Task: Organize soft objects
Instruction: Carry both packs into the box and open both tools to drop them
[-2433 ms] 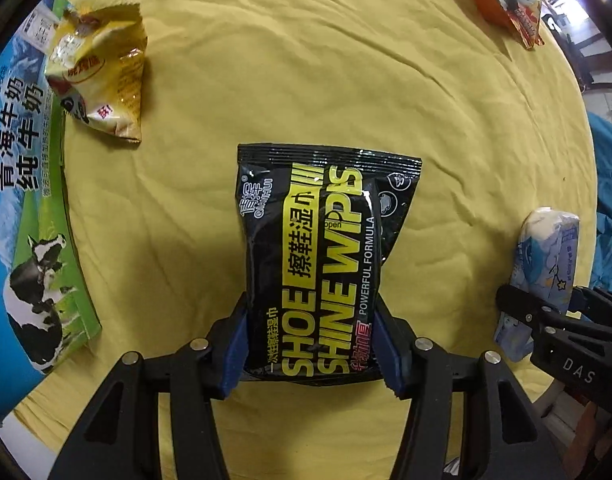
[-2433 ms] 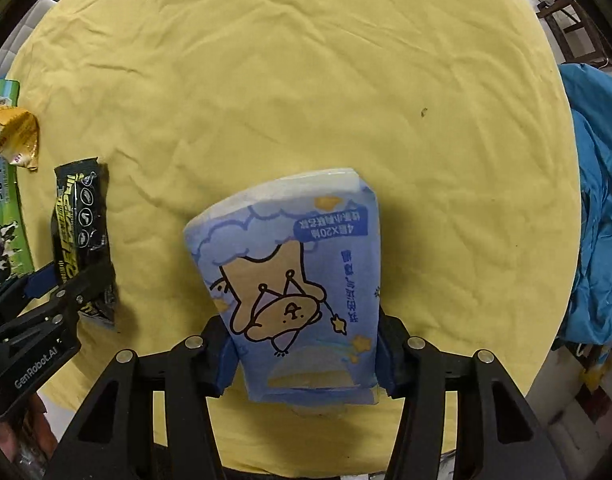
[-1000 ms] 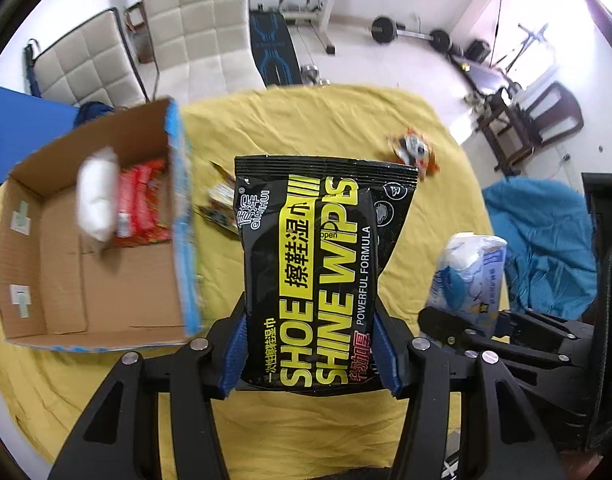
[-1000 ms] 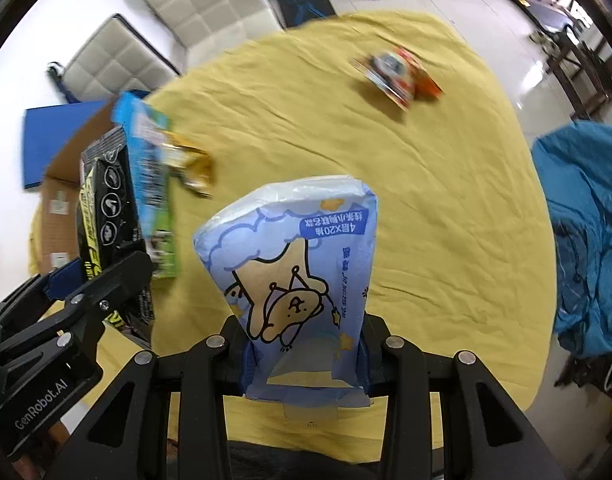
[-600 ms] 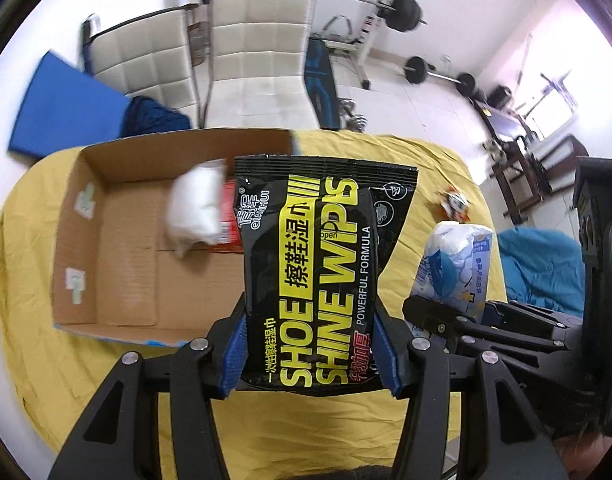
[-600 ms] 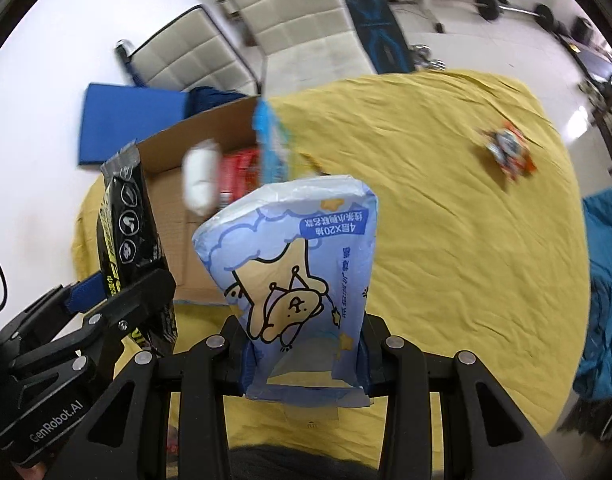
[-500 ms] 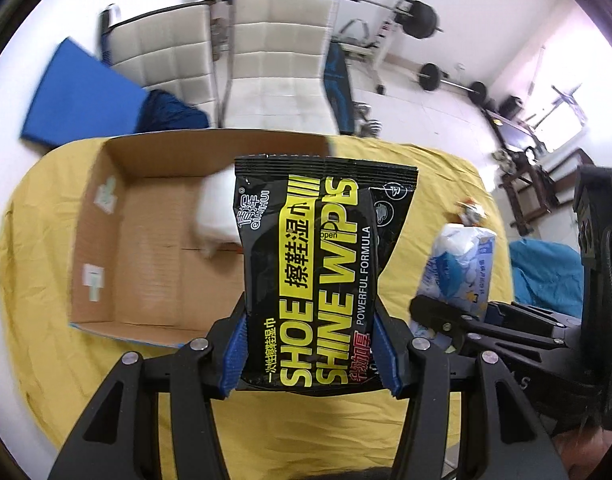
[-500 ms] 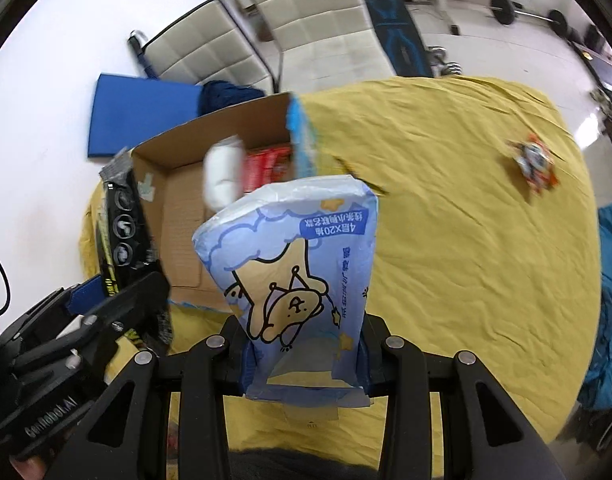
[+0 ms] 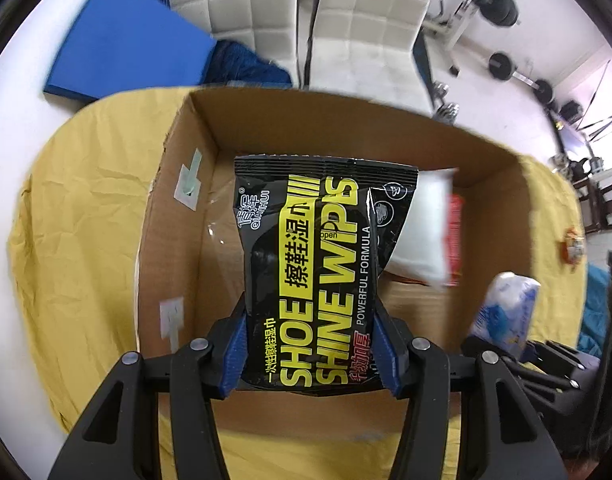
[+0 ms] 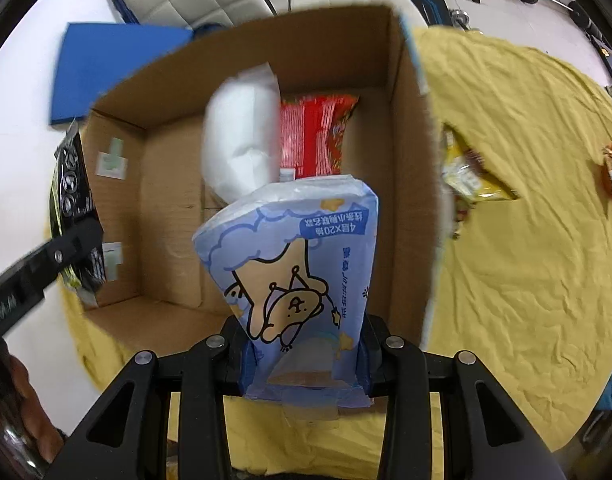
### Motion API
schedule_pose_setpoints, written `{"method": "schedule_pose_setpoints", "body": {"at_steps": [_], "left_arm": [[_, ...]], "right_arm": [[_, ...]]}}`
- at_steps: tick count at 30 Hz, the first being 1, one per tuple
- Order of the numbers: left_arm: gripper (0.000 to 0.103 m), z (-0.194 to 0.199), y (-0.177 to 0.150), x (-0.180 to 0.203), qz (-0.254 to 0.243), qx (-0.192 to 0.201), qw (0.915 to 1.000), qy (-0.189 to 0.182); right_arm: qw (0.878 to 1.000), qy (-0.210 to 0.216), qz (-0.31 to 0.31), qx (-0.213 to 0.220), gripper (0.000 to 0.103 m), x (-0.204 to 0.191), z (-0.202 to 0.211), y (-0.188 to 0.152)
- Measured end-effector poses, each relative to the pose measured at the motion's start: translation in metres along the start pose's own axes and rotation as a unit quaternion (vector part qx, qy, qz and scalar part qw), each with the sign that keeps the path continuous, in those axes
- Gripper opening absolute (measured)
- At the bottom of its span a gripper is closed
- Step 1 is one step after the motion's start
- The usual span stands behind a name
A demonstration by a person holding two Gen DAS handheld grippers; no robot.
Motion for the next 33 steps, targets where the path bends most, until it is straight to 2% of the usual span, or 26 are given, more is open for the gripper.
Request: {"method": "schedule_pose_setpoints", "body": {"at_steps": [6, 16, 20, 24, 26, 29, 33], "left_arm": [[0.051, -0.061, 0.02, -0.017, -0.001, -0.048, 0.9988, 0.006], [0.051, -0.109, 0.027, -0.006, -0.035, -0.088, 0.9954, 0.013], [0.052, -0.109, 0.03, 0.001, -0.055, -0.08, 0.995, 0.023], [0.052, -0.107, 0.027, 0.003, -0.06, -0.083, 0.9944, 0.027], [0.053, -0.107, 0.024, 0.002, -0.057, -0.09, 0.9939, 0.03], [0.053, -0.104, 0.022, 0.0, -0.041, -0.099, 0.994, 0.025], [0.054, -0.093, 0.021, -0.01, -0.037, -0.093, 0.9946, 0.028]], "right_arm": [[0.999, -0.027, -0.011, -0.035, 0.04, -0.001, -0.052, 0.007], [0.995, -0.06, -0.029, -0.077, 0.041, 0.008, -0.105, 0.011], [0.993, -0.07, -0.019, -0.097, 0.041, 0.008, -0.118, 0.006], [0.992, -0.083, -0.007, -0.098, 0.046, 0.006, -0.122, 0.004], [0.991, -0.086, -0.007, -0.1, 0.05, 0.006, -0.124, 0.006], [0.99, -0.088, -0.01, -0.105, 0.052, 0.004, -0.126, 0.009], [0.99, -0.082, -0.013, -0.11, 0.059, 0.0, -0.124, 0.015]]}}
Point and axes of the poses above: each gripper's, at about its wrist camera, not at the fingertips, and z roughly against the way its jaws point, x to its right, y to its top, the point moved 10 cm from there along -z, roughly the way its jaws point, and after that the axes turned 5 degrees about z, right-handed, at the moved point
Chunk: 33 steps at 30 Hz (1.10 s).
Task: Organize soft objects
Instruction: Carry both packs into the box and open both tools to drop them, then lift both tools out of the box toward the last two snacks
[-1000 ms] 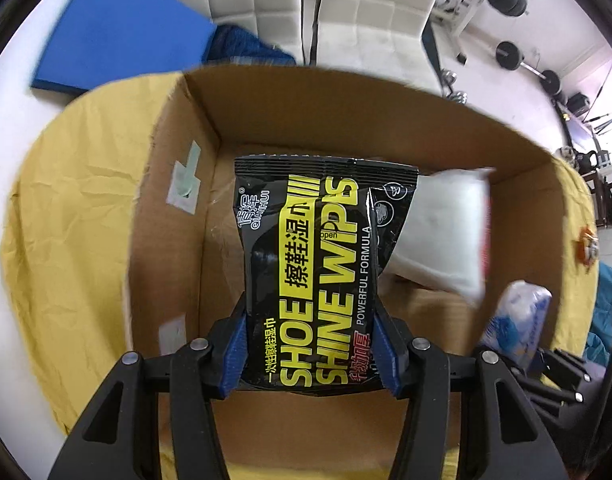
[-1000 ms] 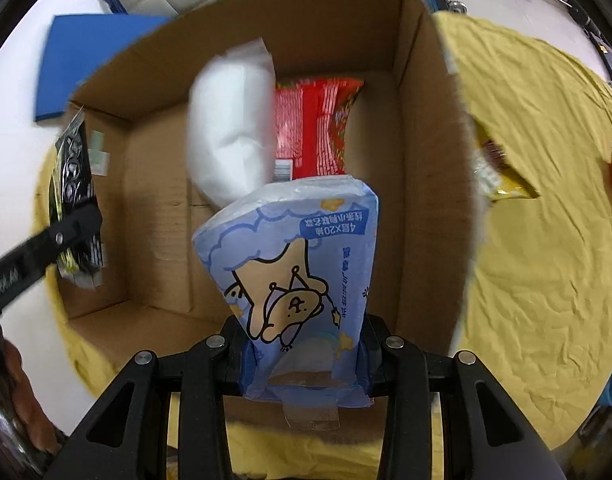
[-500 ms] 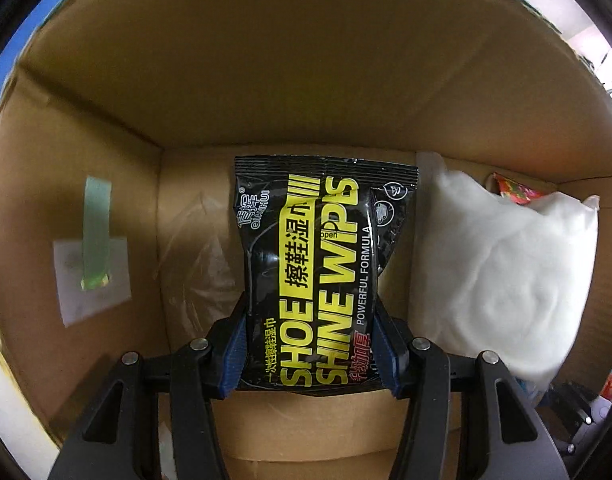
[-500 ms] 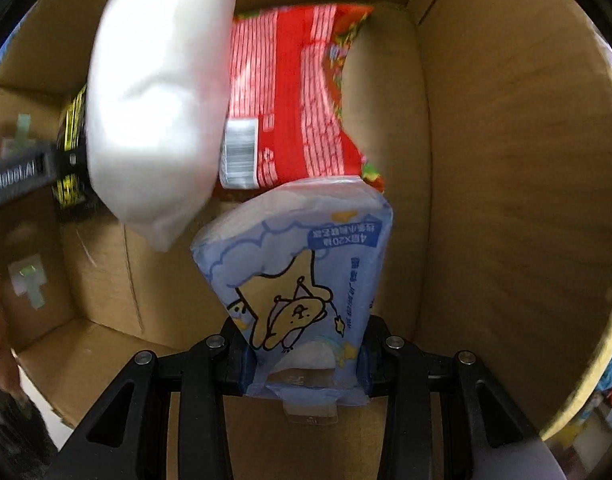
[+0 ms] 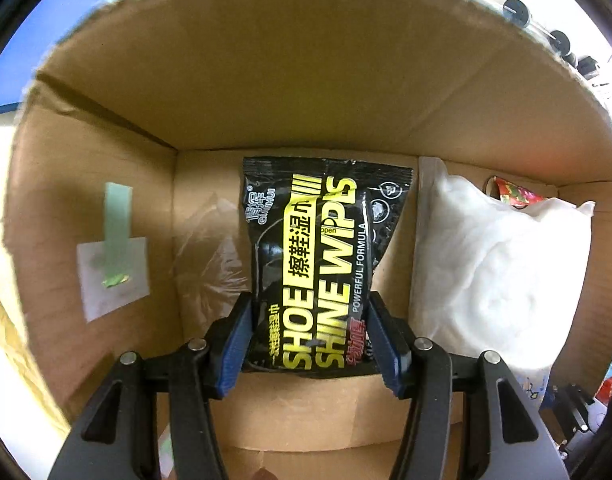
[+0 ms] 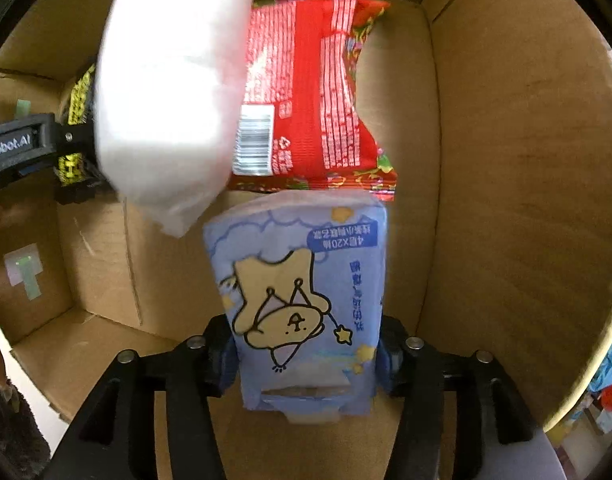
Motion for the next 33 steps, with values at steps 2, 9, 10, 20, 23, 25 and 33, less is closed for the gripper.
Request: {"method": "schedule_pose_setpoints", "body": {"at_steps": [2, 9, 10, 20, 23, 25, 33], "left_arm": [[0.058, 0.009, -0.001, 0.0, -0.001, 0.005, 1.0, 0.004], [0.06, 0.043, -0.018, -0.002, 0.001, 0.036, 0.9993, 0.007], [0.061, 0.049, -0.022, -0.004, 0.003, 0.041, 0.9992, 0.004], [0.098, 0.114, -0.065, 0.0, 0.007, 0.112, 0.9937, -0.009], [0.098, 0.131, -0.066, 0.001, 0.008, 0.134, 0.9908, -0.014], [0.098, 0.143, -0.07, 0.003, 0.012, 0.147, 0.9887, -0.025], [0.098, 0.196, -0.109, 0.007, 0.023, 0.196, 0.9798, -0.031]], "right_arm": [[1.0, 0.002, -0.002, 0.008, 0.062, -0.002, 0.009, 0.001], [1.0, 0.006, 0.002, 0.025, 0.072, -0.009, 0.039, -0.002], [1.0, 0.006, 0.002, 0.027, 0.076, -0.009, 0.043, -0.003], [0.997, -0.003, 0.005, 0.073, 0.103, 0.002, 0.08, -0.018], [0.995, -0.008, 0.001, 0.097, 0.103, 0.005, 0.097, -0.024], [0.994, -0.014, 0.004, 0.113, 0.103, 0.006, 0.11, -0.03], [0.986, -0.005, 0.023, 0.164, 0.103, -0.001, 0.17, -0.07]]}}
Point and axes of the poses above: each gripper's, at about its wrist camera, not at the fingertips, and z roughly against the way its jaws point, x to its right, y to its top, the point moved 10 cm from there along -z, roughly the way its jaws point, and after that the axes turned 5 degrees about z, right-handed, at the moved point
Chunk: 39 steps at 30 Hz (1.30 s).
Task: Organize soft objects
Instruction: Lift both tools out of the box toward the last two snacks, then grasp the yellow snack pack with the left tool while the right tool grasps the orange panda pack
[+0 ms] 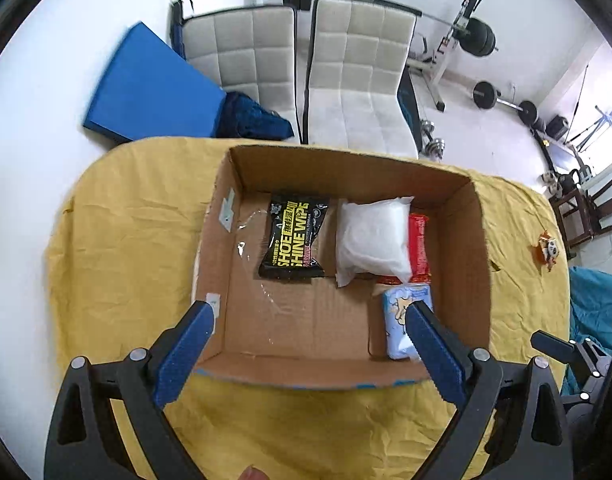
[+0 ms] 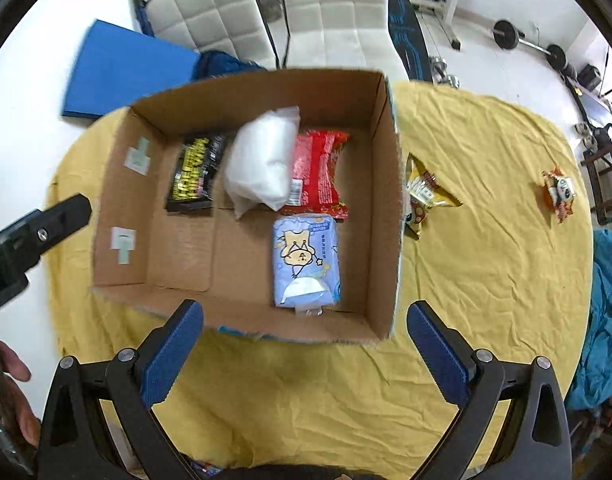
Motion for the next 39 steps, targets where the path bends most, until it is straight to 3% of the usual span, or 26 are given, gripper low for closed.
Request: {"method": "schedule_pose_setpoints", "body": {"at_steps": [9, 19, 24, 32, 36, 39], "left_arm": [[0.098, 0.042, -0.019, 0.013, -0.002, 0.032, 0.9995, 0.002], [0.098, 0.046, -0.037, 0.06, -0.008, 0.019, 0.9997, -0.016], [0.098, 0.026, -0.034, 0.123, -0.048, 0.001, 0.9985, -0.028], [0.098, -0.037, -0.013, 0.236, -0.128, -0.045, 0.9905, -0.023], [0.098, -0.088, 0.0, 0.279, -0.217, -0.072, 0.9731, 0.027], [0.098, -0.13, 0.006, 0.292, -0.256, -0.106, 0.9584, 0.069]], "right_arm": [[0.998, 0.017, 0.024, 0.056, 0.103, -0.009, 0.069, -0.022], [0.996, 0.043, 0.004, 0.076, 0.103, 0.019, 0.101, -0.037], [0.996, 0.03, -0.042, 0.079, 0.103, 0.081, 0.102, -0.043], [0.988, -0.018, -0.135, 0.068, 0.103, 0.226, 0.088, -0.055], [0.985, -0.034, -0.16, 0.056, 0.103, 0.292, 0.074, -0.056], [0.983, -0.046, -0.17, 0.044, 0.103, 0.337, 0.06, -0.055]]}}
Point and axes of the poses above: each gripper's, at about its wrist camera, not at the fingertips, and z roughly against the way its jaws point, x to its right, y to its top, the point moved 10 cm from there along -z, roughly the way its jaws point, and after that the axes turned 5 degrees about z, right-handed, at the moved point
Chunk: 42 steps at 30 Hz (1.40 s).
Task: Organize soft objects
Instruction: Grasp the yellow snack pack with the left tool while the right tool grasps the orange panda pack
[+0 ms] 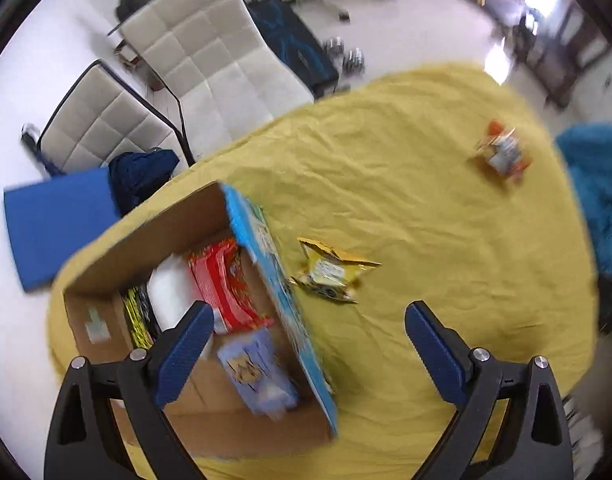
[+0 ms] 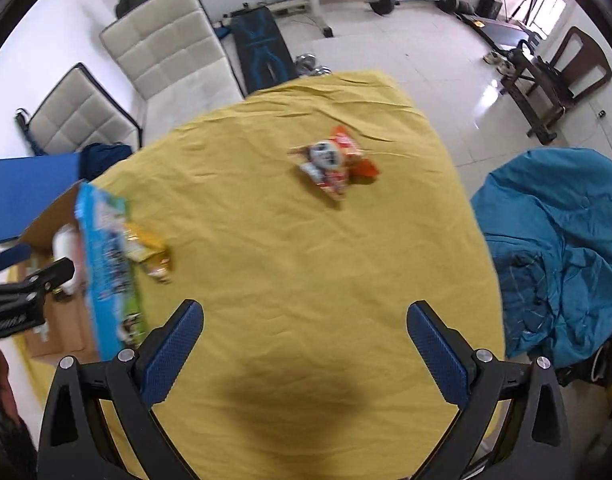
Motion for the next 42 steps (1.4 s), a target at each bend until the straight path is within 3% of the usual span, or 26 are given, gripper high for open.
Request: {"method": "schedule_pose_setpoints", "body": {"at_steps": [3, 9, 17, 19, 21, 23, 26, 29, 33, 38, 42], "left_arm": [[0.098, -0.035, 0.012, 0.01, -0.042, -0.038, 0.9978, 0.034], [0.098, -0.09, 0.015, 0.029, -0.093, -0.106, 0.9877, 0.069], [0.098, -0.143, 0.0, 0.043, -0.14, -0.182, 0.9674, 0.107], [0.088, -0.151, -0.003, 0.042, -0.139, -0.196, 0.9642, 0.113], [0.063, -0.159, -0.008, 0.044, -0.127, -0.215, 0.9622, 0.109], [0.053, -0.163, -0.013, 0.046, -0.114, -0.227, 0.9619, 0.1], [0.046, -0.161, -0.009, 0.05, -0.082, -0.208, 0.9709, 0.087], [0.044, -0.153, -0.002, 0.059, -0.019, -0.192, 0.9808, 0.028], [0.044, -0.145, 0.005, 0.076, 0.031, -0.181, 0.9824, -0.037], [0.044, -0.146, 0.014, 0.088, 0.065, -0.167, 0.9821, -0.059], [0.048, -0.163, 0.019, 0.098, 0.066, -0.185, 0.9784, -0.064]], "right_arm": [[1.0, -0.005, -0.004, -0.01, 0.103, 0.024, -0.018, 0.008], [0.999, 0.004, -0.002, -0.045, 0.103, 0.055, -0.061, 0.018], [0.997, 0.008, 0.011, -0.072, 0.103, 0.069, -0.101, 0.029], [0.997, 0.007, 0.016, -0.075, 0.103, 0.071, -0.108, 0.034], [0.997, 0.007, 0.017, -0.078, 0.103, 0.073, -0.115, 0.039], [0.997, 0.013, 0.017, -0.076, 0.103, 0.074, -0.121, 0.048], [0.997, 0.023, 0.018, -0.073, 0.103, 0.076, -0.131, 0.063], [0.997, 0.034, 0.01, -0.076, 0.103, 0.079, -0.143, 0.08], [0.994, 0.067, -0.036, -0.082, 0.103, 0.084, -0.16, 0.101], [0.992, 0.084, -0.047, -0.086, 0.103, 0.077, -0.181, 0.129], [0.987, 0.098, -0.064, -0.106, 0.089, 0.068, -0.201, 0.138]]}}
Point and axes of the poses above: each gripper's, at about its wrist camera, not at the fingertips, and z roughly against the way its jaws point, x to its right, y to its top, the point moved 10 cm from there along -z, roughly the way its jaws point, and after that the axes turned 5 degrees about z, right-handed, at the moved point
